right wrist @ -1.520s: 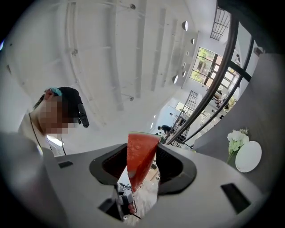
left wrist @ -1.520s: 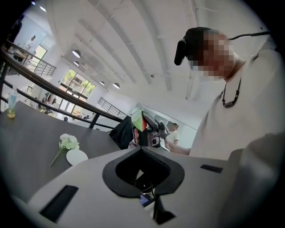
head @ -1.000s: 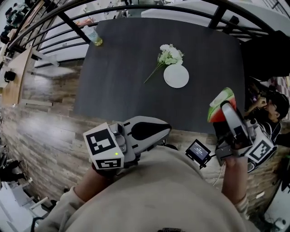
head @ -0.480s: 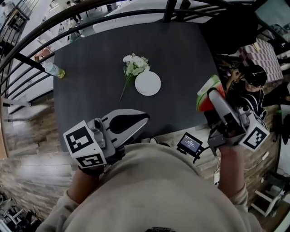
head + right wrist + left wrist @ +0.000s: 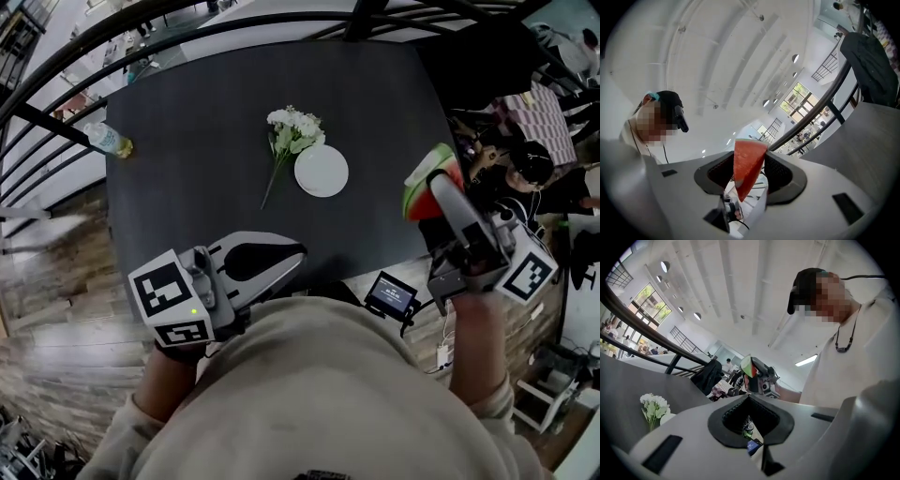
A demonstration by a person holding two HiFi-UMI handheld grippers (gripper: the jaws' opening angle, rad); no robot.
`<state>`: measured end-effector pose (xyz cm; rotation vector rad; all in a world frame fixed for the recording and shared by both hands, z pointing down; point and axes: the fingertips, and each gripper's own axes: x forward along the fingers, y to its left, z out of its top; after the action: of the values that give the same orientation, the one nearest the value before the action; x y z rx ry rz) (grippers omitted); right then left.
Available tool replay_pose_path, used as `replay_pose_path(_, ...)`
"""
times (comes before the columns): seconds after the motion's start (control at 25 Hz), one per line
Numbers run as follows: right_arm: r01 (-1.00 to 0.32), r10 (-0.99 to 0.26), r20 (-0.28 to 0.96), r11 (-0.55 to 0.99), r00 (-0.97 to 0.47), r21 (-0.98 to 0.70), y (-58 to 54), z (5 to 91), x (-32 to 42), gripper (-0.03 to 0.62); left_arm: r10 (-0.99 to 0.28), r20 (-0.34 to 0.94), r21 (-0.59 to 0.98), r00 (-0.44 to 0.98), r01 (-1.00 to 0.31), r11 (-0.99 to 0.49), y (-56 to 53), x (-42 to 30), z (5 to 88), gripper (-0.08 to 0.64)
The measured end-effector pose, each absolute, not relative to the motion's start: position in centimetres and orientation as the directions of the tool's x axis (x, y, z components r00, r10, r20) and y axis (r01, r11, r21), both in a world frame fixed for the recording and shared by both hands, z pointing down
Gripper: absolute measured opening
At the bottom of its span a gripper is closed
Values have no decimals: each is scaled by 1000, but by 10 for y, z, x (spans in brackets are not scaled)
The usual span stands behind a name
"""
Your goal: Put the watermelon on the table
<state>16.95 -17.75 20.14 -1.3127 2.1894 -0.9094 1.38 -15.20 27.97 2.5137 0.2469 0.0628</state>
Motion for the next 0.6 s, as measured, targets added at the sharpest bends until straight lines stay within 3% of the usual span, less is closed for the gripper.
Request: replay_pose_path(0.6, -607, -872, 26, 319, -489, -728, -206, 220, 187, 206, 92, 75, 640, 993, 23, -768, -183, 18, 300, 6)
